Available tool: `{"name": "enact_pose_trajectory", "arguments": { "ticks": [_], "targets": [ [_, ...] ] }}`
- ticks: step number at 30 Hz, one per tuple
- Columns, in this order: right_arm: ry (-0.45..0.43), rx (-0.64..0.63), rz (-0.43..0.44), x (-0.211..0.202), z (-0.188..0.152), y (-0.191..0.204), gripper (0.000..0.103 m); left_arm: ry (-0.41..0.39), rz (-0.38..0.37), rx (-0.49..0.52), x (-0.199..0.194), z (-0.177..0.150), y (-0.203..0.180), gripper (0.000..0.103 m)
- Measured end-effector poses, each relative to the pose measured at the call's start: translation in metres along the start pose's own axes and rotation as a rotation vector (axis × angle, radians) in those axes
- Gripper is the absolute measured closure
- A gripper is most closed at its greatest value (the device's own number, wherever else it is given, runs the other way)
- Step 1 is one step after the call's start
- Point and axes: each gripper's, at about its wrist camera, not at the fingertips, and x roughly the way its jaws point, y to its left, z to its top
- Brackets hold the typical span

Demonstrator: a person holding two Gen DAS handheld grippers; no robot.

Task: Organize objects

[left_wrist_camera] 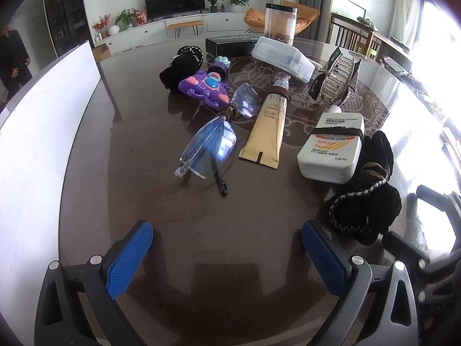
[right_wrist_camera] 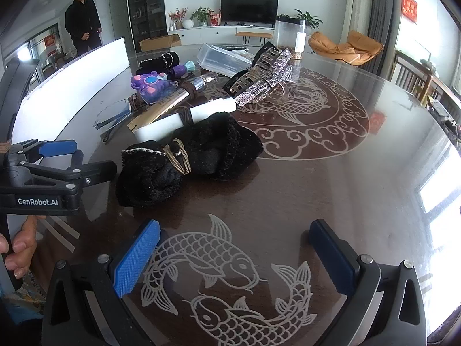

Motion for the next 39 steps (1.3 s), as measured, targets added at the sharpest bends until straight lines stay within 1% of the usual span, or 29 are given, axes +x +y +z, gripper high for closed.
{"name": "enact_pose_trajectory", "arguments": {
  "ticks": [2, 3, 6, 8, 11, 13, 17, 21, 24, 26, 27, 30, 31, 33, 35, 37, 38, 39],
  "targets": [
    [0.027, 0.020, -0.015, 0.004, 0.006, 0.000, 0.000, 0.000, 0.001, -0.003, -0.002, -0.003, 0.004, 0.000],
    [0.054, 0.036, -0.028, 0.008, 0.012, 0.000, 0.000, -0.001, 0.002, -0.005, -0.003, -0.004, 0.005, 0.000],
    [0.151, 0.059, -0.043, 0.027, 0.039, 0.004, 0.000, -0.005, 0.007, -0.008, -0.001, -0.004, 0.005, 0.000],
    [0.181, 0.048, -0.034, 0.042, 0.058, 0.007, 0.000, -0.007, 0.010, -0.013, -0.002, -0.004, 0.005, 0.000],
    [0.146, 0.042, -0.034, 0.058, 0.076, 0.002, 0.000, -0.010, 0.004, -0.008, -0.001, -0.004, 0.005, 0.000],
    [0.118, 0.044, -0.035, 0.061, 0.079, -0.005, 0.000, -0.010, -0.005, 0.003, -0.002, -0.005, 0.005, 0.000],
    [0.089, 0.035, -0.032, 0.051, 0.065, -0.017, 0.000, -0.011, -0.007, 0.006, -0.002, -0.007, 0.004, 0.000],
    [0.075, 0.072, -0.056, 0.043, 0.051, -0.034, 0.000, -0.012, 0.001, -0.004, -0.001, -0.006, 0.003, 0.000],
    [0.071, 0.095, -0.076, 0.046, 0.054, -0.038, 0.000, -0.003, -0.006, 0.011, 0.001, -0.004, 0.003, 0.000],
    [0.067, 0.102, -0.086, 0.046, 0.054, -0.039, 0.000, 0.048, -0.018, 0.035, 0.005, 0.006, 0.005, 0.000],
    [0.067, 0.102, -0.086, 0.046, 0.053, -0.039, 0.000, 0.058, -0.017, 0.031, 0.005, 0.012, 0.009, 0.000],
    [0.066, 0.103, -0.085, 0.046, 0.054, -0.038, 0.000, 0.001, -0.037, -0.025, -0.005, 0.039, 0.022, 0.000],
    [0.066, 0.102, -0.085, 0.046, 0.053, -0.038, 0.000, -0.010, -0.039, -0.042, -0.006, 0.048, 0.025, 0.000],
    [0.066, 0.102, -0.085, 0.046, 0.053, -0.039, 0.000, -0.006, -0.054, -0.064, 0.001, 0.064, 0.028, 0.000],
    [0.066, 0.101, -0.085, 0.046, 0.053, -0.039, 0.000, 0.011, -0.039, -0.068, 0.013, 0.071, 0.029, 0.000],
    [0.066, 0.101, -0.085, 0.046, 0.053, -0.039, 0.000, 0.029, -0.019, -0.074, 0.025, 0.073, 0.032, 0.000],
    [0.066, 0.101, -0.085, 0.046, 0.053, -0.039, 0.000, 0.037, -0.021, -0.083, 0.028, 0.072, 0.034, 0.001],
    [0.066, 0.101, -0.085, 0.046, 0.053, -0.039, 0.000, 0.045, -0.031, -0.095, 0.029, 0.070, 0.037, 0.006]
  ]
}}
